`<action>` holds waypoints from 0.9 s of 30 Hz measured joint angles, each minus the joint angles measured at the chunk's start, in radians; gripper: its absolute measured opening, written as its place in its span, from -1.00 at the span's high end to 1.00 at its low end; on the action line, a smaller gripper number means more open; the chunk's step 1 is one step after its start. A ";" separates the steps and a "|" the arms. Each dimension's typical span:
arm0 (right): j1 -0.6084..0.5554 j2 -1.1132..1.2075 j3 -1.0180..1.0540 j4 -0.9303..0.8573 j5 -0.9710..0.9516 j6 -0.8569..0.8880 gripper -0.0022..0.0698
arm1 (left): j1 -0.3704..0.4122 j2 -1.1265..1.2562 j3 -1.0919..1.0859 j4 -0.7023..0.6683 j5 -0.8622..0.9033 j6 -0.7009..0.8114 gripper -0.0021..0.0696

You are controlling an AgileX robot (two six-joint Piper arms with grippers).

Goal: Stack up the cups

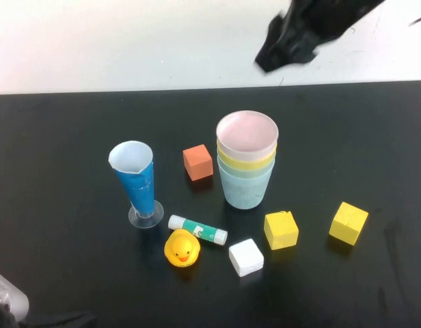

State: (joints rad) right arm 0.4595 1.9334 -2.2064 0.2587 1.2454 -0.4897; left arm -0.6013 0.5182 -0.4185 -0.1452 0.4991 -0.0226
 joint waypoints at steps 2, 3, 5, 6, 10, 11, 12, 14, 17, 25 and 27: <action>0.000 -0.051 0.000 -0.017 0.000 0.000 0.05 | 0.000 -0.007 0.000 0.000 -0.005 -0.017 0.94; 0.000 -0.090 0.003 -0.028 0.000 0.000 0.05 | 0.000 -0.016 0.000 0.002 -0.015 -0.029 0.94; 0.000 -0.165 0.044 -0.047 0.000 0.000 0.05 | 0.000 -0.038 0.000 0.022 -0.040 -0.060 0.94; 0.000 -0.206 0.081 -0.054 0.000 0.000 0.06 | 0.000 -0.054 0.000 0.046 -0.048 -0.077 0.94; 0.000 -0.381 0.316 -0.061 -0.002 -0.034 0.22 | 0.000 -0.116 0.000 0.223 -0.038 -0.209 0.94; 0.000 -0.425 0.377 -0.057 -0.014 -0.047 0.28 | 0.000 -0.130 0.000 0.294 -0.023 -0.268 0.94; 0.000 -0.484 0.441 -0.050 -0.040 -0.054 0.33 | 0.000 -0.143 0.000 0.370 -0.004 -0.335 0.94; 0.000 -0.615 0.606 -0.030 -0.155 -0.074 0.45 | 0.000 -0.160 0.000 0.509 0.031 -0.469 0.94; 0.000 -0.815 0.854 0.015 -0.384 -0.119 0.61 | 0.000 -0.175 0.000 0.693 0.073 -0.666 0.94; 0.000 -1.300 1.376 0.115 -0.808 -0.256 0.91 | 0.000 -0.183 0.000 0.765 0.122 -0.784 0.94; 0.000 -1.381 1.460 0.117 -0.851 -0.260 0.93 | 0.000 -0.183 0.000 0.763 0.123 -0.786 0.94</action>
State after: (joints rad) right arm 0.4595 0.5523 -0.7463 0.3754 0.3944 -0.7500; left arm -0.6013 0.3355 -0.4185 0.6180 0.6224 -0.8082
